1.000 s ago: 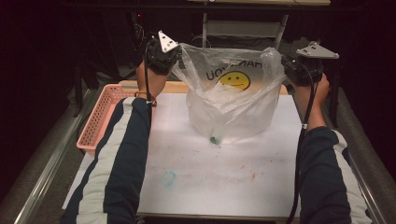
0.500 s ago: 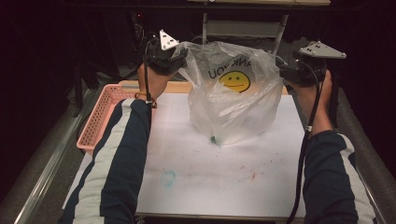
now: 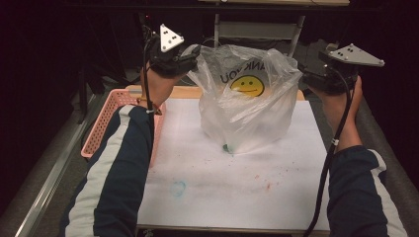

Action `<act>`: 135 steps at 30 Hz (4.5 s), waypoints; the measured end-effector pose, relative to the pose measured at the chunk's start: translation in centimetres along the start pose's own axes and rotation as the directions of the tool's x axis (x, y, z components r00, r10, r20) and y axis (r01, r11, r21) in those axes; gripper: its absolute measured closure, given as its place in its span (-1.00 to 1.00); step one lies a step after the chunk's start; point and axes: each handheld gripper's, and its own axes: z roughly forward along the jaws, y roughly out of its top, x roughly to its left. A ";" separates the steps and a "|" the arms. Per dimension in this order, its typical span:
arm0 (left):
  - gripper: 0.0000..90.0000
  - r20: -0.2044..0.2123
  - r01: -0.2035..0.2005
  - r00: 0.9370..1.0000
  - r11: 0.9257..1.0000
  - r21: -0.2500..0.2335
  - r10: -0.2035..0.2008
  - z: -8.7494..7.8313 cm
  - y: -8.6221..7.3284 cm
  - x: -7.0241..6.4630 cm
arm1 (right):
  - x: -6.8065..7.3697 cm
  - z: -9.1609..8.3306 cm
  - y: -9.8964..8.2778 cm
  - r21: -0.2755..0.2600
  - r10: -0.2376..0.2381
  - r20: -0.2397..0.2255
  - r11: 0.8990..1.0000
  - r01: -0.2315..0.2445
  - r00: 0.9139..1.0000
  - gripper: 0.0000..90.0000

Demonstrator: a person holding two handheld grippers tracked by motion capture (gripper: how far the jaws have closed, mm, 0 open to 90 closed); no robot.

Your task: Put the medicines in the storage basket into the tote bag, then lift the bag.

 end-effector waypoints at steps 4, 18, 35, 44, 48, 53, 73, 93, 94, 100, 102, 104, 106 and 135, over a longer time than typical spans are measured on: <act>-0.27 -0.004 -0.010 1.000 1.000 0.000 0.010 -0.7 -0.9 0.1 | 0.4 -0.6 -0.1 -0.013 -0.028 0.009 1.000 0.028 1.000 -0.24; -0.38 0.006 -0.050 0.999 0.999 -0.005 0.050 -2.9 -6.0 -0.6 | 1.9 -1.8 -2.9 -0.039 -0.009 -0.036 0.999 0.007 0.999 -0.25; -0.60 0.010 -0.077 0.997 0.997 0.004 0.077 -5.7 -10.5 -0.4 | 4.0 -2.3 -6.2 -0.029 0.008 -0.073 1.000 -0.011 0.997 -0.50; -0.63 0.021 -0.099 0.995 0.995 0.014 0.099 -7.1 -12.7 -0.8 | 5.1 -2.2 -7.7 -0.005 0.018 -0.104 1.000 -0.019 0.994 -0.57; -0.63 0.041 -0.093 0.995 0.995 0.023 0.092 -7.8 -13.7 -0.8 | 5.7 -2.4 -8.3 -0.010 -0.004 -0.111 1.000 0.003 0.994 -0.57; -0.63 0.059 -0.112 0.992 0.993 0.047 0.109 -8.6 -15.0 -1.2 | 6.3 -3.0 -9.0 -0.004 -0.015 -0.134 1.000 0.015 0.991 -0.58; -0.63 0.092 -0.154 0.985 0.984 0.095 0.145 -12.0 -18.6 -2.2 | 7.9 -5.9 -12.3 0.037 -0.065 -0.183 0.997 0.073 0.981 -0.58; -0.63 0.157 -0.199 0.972 0.967 0.160 0.175 -14.5 -21.9 -3.9 | 9.9 -8.8 -16.2 0.043 -0.110 -0.256 0.991 0.125 0.960 -0.59; -0.63 0.160 -0.201 0.971 0.966 0.161 0.175 -14.6 -22.0 -4.0 | 10.0 -9.0 -16.4 0.042 -0.106 -0.263 0.992 0.121 0.959 -0.59; -0.63 0.172 -0.211 0.968 0.963 0.167 0.182 -15.4 -22.8 -4.5 | 10.3 -9.7 -17.2 0.048 -0.112 -0.273 0.990 0.130 0.956 -0.60; -0.63 0.175 -0.218 0.966 0.961 0.172 0.188 -15.6 -23.2 -4.7 | 10.3 -9.9 -17.5 0.048 -0.106 -0.275 0.991 0.124 0.956 -0.60; -0.63 0.181 -0.212 0.967 0.961 0.178 0.180 -15.9 -23.4 -4.8 | 10.4 -10.0 -17.8 0.055 -0.102 -0.278 0.991 0.122 0.955 -0.60; -0.63 0.180 -0.222 0.965 0.958 0.182 0.189 -16.3 -23.8 -5.0 | 10.5 -10.2 -18.2 0.064 -0.096 -0.287 0.991 0.119 0.953 -0.61; -0.63 0.245 -0.212 0.958 0.940 0.269 0.146 -17.3 -25.8 -5.5 | 12.8 -11.3 -21.2 0.134 -0.116 -0.351 0.976 0.172 0.929 -0.62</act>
